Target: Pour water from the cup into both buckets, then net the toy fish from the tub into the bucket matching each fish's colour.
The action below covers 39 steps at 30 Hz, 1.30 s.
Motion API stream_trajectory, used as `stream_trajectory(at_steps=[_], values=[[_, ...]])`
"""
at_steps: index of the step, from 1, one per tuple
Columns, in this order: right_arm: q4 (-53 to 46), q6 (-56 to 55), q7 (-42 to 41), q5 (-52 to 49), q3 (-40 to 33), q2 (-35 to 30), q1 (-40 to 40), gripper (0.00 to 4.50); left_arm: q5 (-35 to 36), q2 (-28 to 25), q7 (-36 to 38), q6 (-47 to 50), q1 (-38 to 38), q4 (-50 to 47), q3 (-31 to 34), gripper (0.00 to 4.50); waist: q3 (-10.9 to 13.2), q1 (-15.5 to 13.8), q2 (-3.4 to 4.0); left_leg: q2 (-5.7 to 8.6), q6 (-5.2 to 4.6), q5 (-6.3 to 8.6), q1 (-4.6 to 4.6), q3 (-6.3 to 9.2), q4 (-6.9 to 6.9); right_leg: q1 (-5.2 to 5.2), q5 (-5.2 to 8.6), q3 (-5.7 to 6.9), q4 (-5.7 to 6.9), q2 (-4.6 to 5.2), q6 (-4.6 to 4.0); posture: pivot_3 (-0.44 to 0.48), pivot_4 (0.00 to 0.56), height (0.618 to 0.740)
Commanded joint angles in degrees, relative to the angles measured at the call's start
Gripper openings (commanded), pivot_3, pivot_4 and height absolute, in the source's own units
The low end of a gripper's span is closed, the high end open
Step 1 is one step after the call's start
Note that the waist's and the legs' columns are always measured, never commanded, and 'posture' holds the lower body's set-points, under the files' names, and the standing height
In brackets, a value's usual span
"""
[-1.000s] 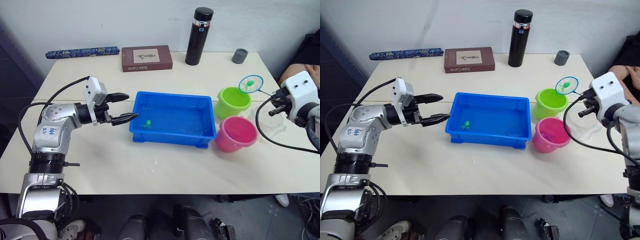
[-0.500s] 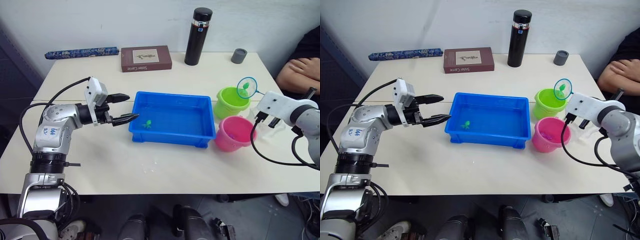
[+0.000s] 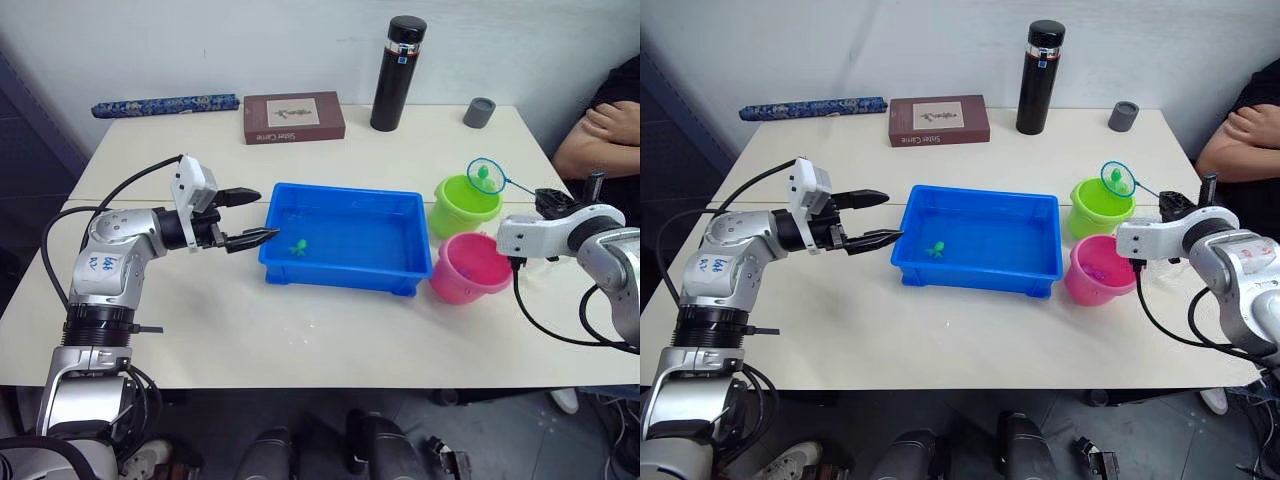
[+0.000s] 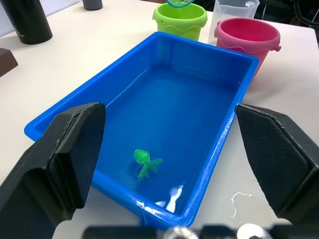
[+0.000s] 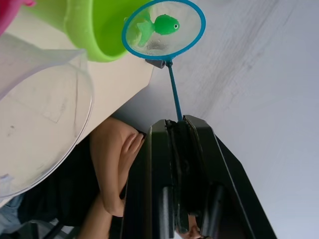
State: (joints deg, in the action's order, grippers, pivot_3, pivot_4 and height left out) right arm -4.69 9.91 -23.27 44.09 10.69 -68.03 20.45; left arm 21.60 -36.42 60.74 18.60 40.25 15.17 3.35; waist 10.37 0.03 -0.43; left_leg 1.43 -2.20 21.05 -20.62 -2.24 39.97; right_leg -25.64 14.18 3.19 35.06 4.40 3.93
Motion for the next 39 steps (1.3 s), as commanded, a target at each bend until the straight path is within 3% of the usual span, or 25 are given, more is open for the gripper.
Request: stream_trajectory(at_steps=[1,14,28,34,39], values=[[-3.5,-0.3,2.2,4.5,-3.7,-1.2,-1.7,0.00,-0.1,-0.1,0.2,-0.9,1.2,-0.7,0.4,4.48,0.0,0.0,0.00,0.00,0.01,0.00,0.00,0.00,0.00,0.00,0.00,0.00,0.01,0.00,0.00,0.000,0.150,0.740],[-10.2,2.6,3.7,17.3,-7.0,2.3,-8.8,0.00,-0.3,0.7,0.4,-1.4,1.6,0.1,0.3,4.48,0.0,0.0,0.00,0.00,0.03,-0.02,0.07,-0.02,0.07,0.06,0.00,-0.01,0.08,-0.05,0.00,0.000,0.150,0.740],[-7.7,0.8,3.5,26.3,-5.1,7.2,-7.9,0.00,-0.4,1.2,0.5,-1.9,1.4,0.0,0.5,4.48,0.0,0.0,0.00,0.00,0.04,-0.02,0.14,-0.05,0.09,0.10,0.00,-0.04,0.14,-0.09,0.00,0.000,0.150,0.740],[-6.1,-0.6,4.8,24.4,-6.0,9.4,-6.3,0.00,-0.2,0.6,0.4,-1.6,0.8,-0.5,1.0,4.48,0.0,0.0,0.00,0.00,0.05,-0.02,0.17,-0.06,0.09,0.12,0.00,-0.05,0.17,-0.09,0.00,0.000,0.150,0.740],[-8.1,-3.2,1.9,9.8,-11.4,12.9,-1.1,0.00,1.2,-1.1,-0.2,-0.3,-0.4,-1.3,3.7,4.48,0.0,0.4,0.00,0.00,0.07,-0.03,0.20,-0.07,0.10,0.12,0.00,-0.07,0.22,-0.10,0.00,0.000,0.150,0.740]])
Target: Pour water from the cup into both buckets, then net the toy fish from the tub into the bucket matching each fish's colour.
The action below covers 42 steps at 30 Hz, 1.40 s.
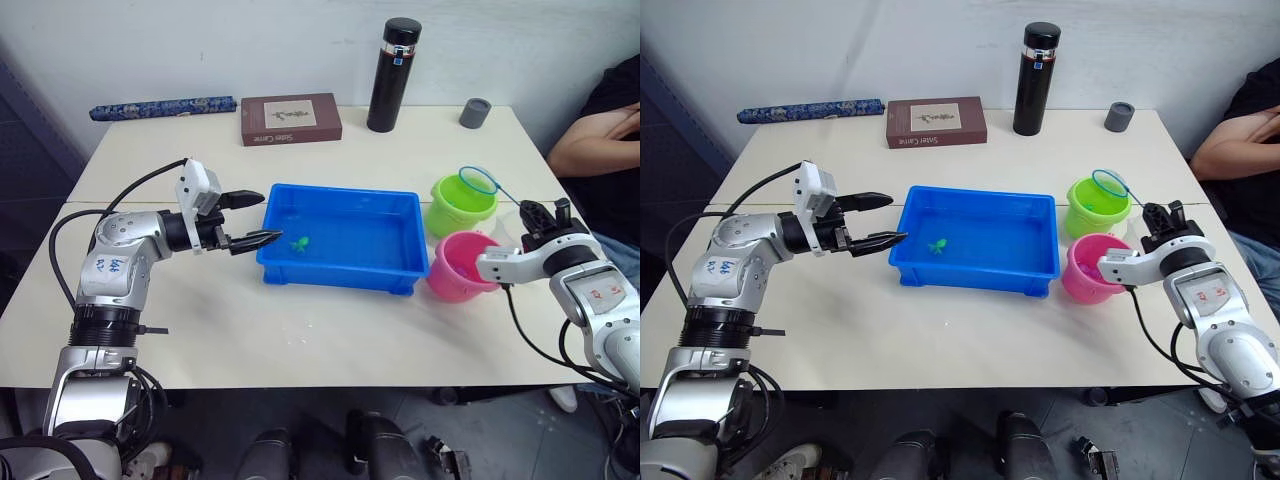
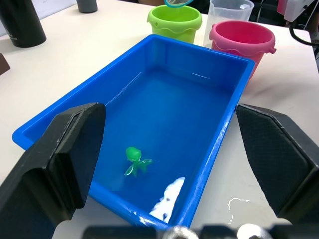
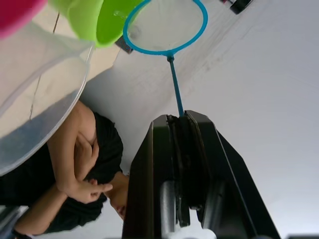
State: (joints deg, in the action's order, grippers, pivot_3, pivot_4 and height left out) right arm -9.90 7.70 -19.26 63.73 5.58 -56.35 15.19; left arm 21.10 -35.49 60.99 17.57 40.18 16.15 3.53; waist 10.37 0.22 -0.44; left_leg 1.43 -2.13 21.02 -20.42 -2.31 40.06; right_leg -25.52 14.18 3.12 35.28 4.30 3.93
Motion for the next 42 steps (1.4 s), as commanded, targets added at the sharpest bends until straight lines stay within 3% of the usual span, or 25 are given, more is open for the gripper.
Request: stream_trajectory(at_steps=[1,5,9,16,27,42], values=[[-3.2,-1.3,-5.0,-13.4,-7.4,0.7,6.5,0.00,2.2,-2.8,-0.4,1.2,-0.9,-2.6,4.3,4.48,0.0,0.3,0.00,-0.02,0.01,0.00,0.00,-0.02,0.00,0.00,0.00,-0.03,-0.01,-0.05,0.00,0.000,0.150,0.740],[-3.9,3.3,-15.0,-26.5,-9.9,4.3,13.3,0.00,2.7,-5.4,0.0,2.2,-2.8,-3.3,6.1,4.48,0.0,0.5,0.01,-0.07,0.03,0.00,0.04,-0.01,0.00,0.00,0.00,-0.03,0.03,-0.06,0.00,0.000,0.150,0.740],[-7.0,18.8,-33.3,-44.4,-8.7,10.1,19.8,0.00,3.8,-9.1,0.2,3.6,-7.0,-4.9,9.6,4.48,0.0,0.5,-0.02,-0.09,0.02,0.00,0.06,0.00,0.01,0.04,0.00,-0.05,0.04,-0.05,0.00,0.000,0.150,0.740],[-10.9,40.8,-44.8,-58.0,-2.8,11.7,23.0,0.00,5.4,-10.2,-2.1,5.8,-12.2,-10.7,12.4,4.48,0.0,-0.3,-0.02,0.00,-0.13,0.04,-0.03,0.15,0.02,0.01,0.01,0.00,0.05,0.18,-0.03,0.000,0.150,0.740],[-0.5,51.4,-44.5,-60.4,13.6,12.8,35.0,0.00,7.4,-10.0,-5.5,8.5,-17.2,-18.0,13.9,4.48,0.0,0.2,-0.01,0.00,-0.14,0.09,-0.03,0.16,-0.04,-0.09,0.05,-0.01,0.03,0.20,-0.09,0.000,0.150,0.740],[8.4,64.5,-38.9,-65.5,20.9,20.7,44.9,0.00,6.3,-11.8,-5.8,9.3,-20.0,-19.2,13.1,4.48,0.0,0.2,-0.01,0.00,-0.13,0.09,-0.07,0.16,-0.06,-0.11,0.05,0.01,0.01,0.21,-0.09,0.000,0.150,0.740]])
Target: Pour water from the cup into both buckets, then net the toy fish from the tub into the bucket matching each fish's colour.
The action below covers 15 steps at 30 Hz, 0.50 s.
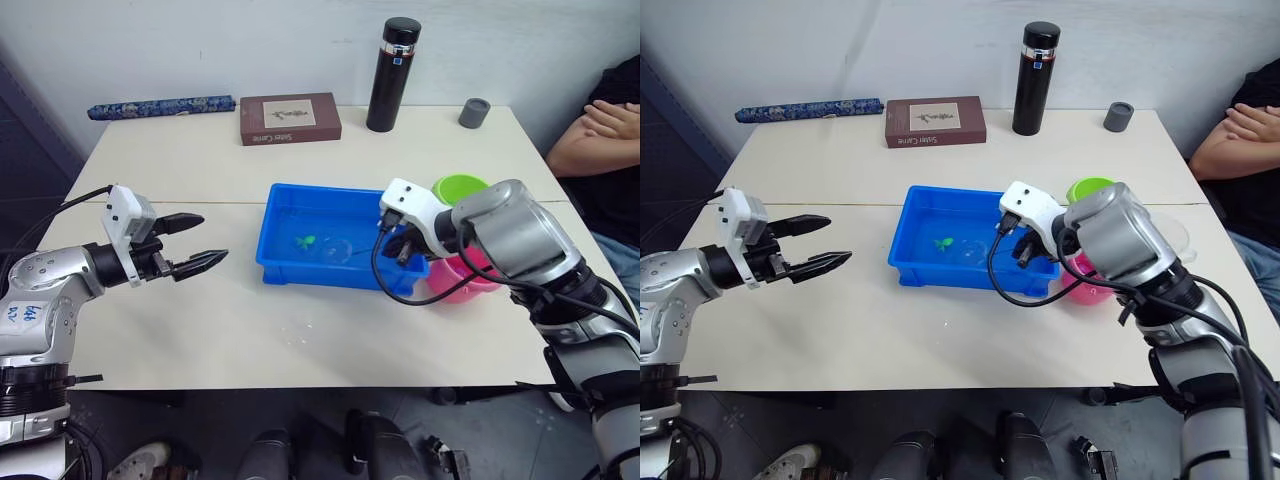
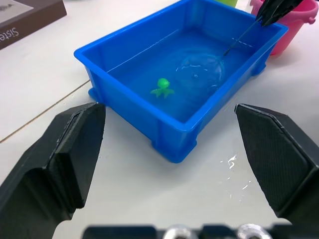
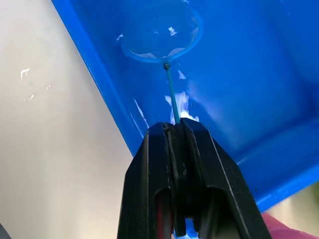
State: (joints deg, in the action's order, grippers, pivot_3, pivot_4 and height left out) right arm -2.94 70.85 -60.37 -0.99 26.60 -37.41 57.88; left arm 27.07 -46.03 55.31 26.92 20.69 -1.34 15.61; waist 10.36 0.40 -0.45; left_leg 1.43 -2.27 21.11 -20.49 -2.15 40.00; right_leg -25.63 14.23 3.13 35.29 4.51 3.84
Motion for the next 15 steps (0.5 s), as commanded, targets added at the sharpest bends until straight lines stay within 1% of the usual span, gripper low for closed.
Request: stream_trajectory(at_steps=[1,8,12,15], values=[[2.3,1.6,3.0,-1.0,0.0,2.8,2.5,0.00,0.4,-1.4,-0.1,0.0,-0.6,-1.9,1.1,4.48,0.0,0.1,0.00,0.00,0.00,0.00,0.00,0.00,0.00,0.00,0.00,0.00,0.00,0.00,0.00,0.000,0.150,0.740],[7.5,0.6,8.0,-1.7,-1.1,8.4,3.2,0.00,0.9,-1.8,-0.4,0.8,-1.0,-2.8,1.6,4.48,0.0,0.9,0.00,0.00,0.00,0.00,-0.02,0.00,-0.02,-0.03,0.00,0.00,0.02,0.00,0.00,0.000,0.150,0.740],[11.9,-2.0,12.2,-2.1,-3.8,13.0,3.2,0.00,1.0,-2.2,-0.4,1.0,-0.9,-3.0,1.7,4.48,0.0,1.2,0.00,0.01,0.00,0.00,-0.03,-0.01,-0.02,-0.03,0.00,0.01,0.01,0.01,0.00,0.000,0.150,0.740],[13.1,-3.4,14.2,-2.4,-5.5,14.4,3.1,0.00,1.1,-2.5,-0.4,1.1,-0.8,-3.2,1.7,4.48,0.0,1.3,0.01,0.01,0.01,0.00,-0.03,-0.01,-0.06,-0.08,0.00,0.01,0.03,0.00,0.00,0.000,0.150,0.740]])
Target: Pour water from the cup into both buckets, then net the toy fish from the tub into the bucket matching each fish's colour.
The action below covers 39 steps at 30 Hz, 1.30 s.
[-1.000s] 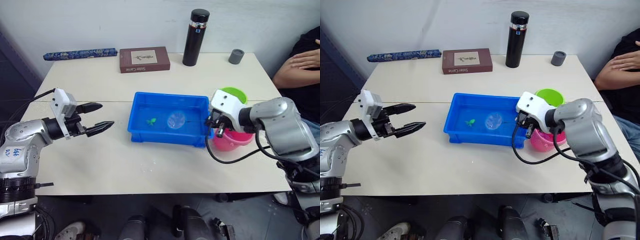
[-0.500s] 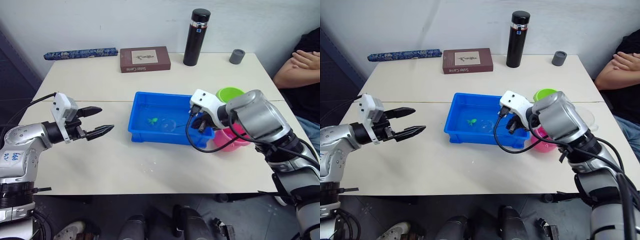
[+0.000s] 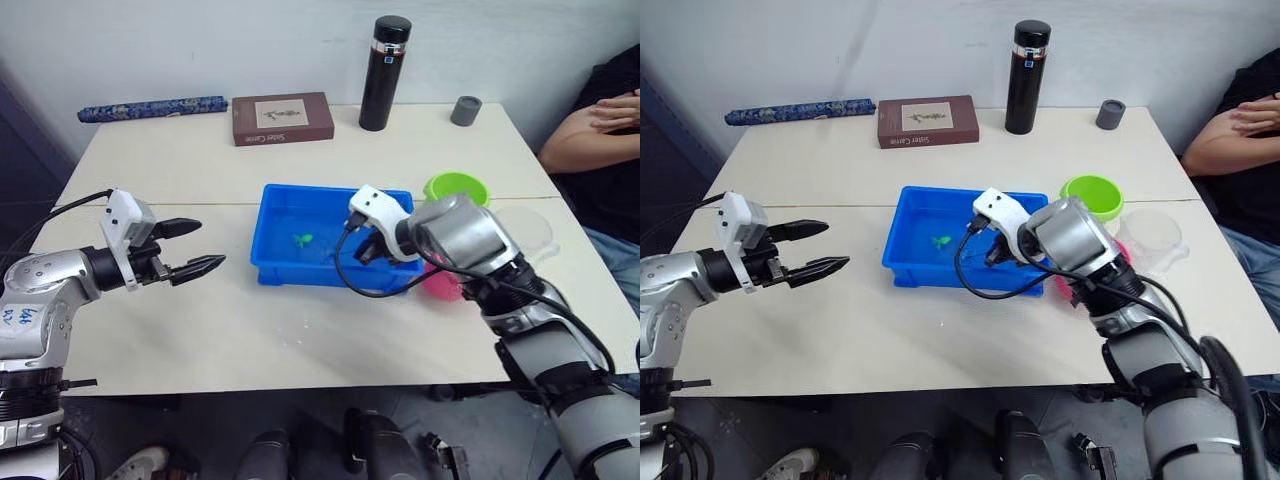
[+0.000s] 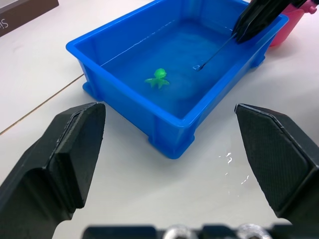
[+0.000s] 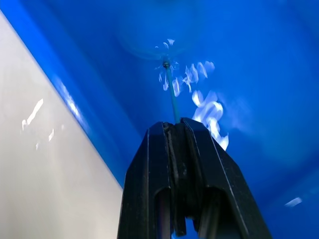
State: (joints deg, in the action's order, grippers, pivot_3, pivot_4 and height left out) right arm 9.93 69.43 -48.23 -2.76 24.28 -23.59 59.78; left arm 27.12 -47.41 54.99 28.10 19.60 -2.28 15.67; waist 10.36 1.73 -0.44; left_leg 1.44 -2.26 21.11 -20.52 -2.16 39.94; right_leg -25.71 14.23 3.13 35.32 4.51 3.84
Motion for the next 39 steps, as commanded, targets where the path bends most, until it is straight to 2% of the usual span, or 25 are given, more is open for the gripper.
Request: stream_trajectory(at_steps=[1,16,22,32,36,39], values=[[0.4,-2.3,2.4,-0.8,-3.6,0.8,1.2,0.00,1.1,-1.1,-0.1,0.0,0.3,-2.2,1.7,4.48,0.0,0.0,0.00,0.00,0.00,0.00,0.00,0.00,0.00,0.00,0.00,0.00,0.00,0.00,0.00,0.000,0.150,0.740],[-11.3,6.7,3.0,-10.9,-13.2,-1.7,-0.4,0.00,0.4,0.3,0.7,-1.7,4.8,1.1,-1.1,4.48,0.0,-0.1,0.00,0.00,0.00,0.01,-0.03,0.01,-0.02,0.00,0.00,0.00,-0.04,0.01,0.00,0.000,0.150,0.740],[-17.2,7.8,3.6,-14.1,-16.4,-6.1,-3.9,0.00,-0.2,0.7,1.7,-3.0,7.3,3.2,-2.9,4.48,0.0,-0.2,0.00,0.00,-0.01,0.01,-0.06,0.02,-0.04,0.01,0.00,0.01,-0.13,0.01,0.00,0.000,0.150,0.740],[-26.5,10.1,6.0,-19.5,-33.6,-16.0,-12.0,0.00,-1.1,2.4,3.8,-5.3,14.6,8.6,-6.0,4.48,0.0,-0.4,-0.01,-0.01,-0.01,0.01,-0.18,0.06,-0.05,-0.04,-0.01,0.08,-0.23,0.00,0.02,0.000,0.150,0.740],[-25.7,8.6,7.9,-19.3,-38.5,-21.0,-14.7,0.00,-2.1,2.9,5.0,-6.9,17.5,11.7,-7.5,4.48,0.0,-0.5,0.00,-0.01,-0.02,0.01,-0.20,0.05,-0.05,-0.04,-0.02,0.08,-0.26,0.01,0.03,0.000,0.150,0.740],[-21.5,5.7,10.5,-17.2,-41.7,-24.4,-16.0,0.00,-2.8,3.8,6.0,-8.0,19.5,13.9,-8.6,4.48,0.0,-0.5,-0.01,-0.01,-0.02,0.01,-0.20,0.05,-0.05,-0.04,-0.02,0.07,-0.25,0.00,0.04,0.000,0.150,0.740]])
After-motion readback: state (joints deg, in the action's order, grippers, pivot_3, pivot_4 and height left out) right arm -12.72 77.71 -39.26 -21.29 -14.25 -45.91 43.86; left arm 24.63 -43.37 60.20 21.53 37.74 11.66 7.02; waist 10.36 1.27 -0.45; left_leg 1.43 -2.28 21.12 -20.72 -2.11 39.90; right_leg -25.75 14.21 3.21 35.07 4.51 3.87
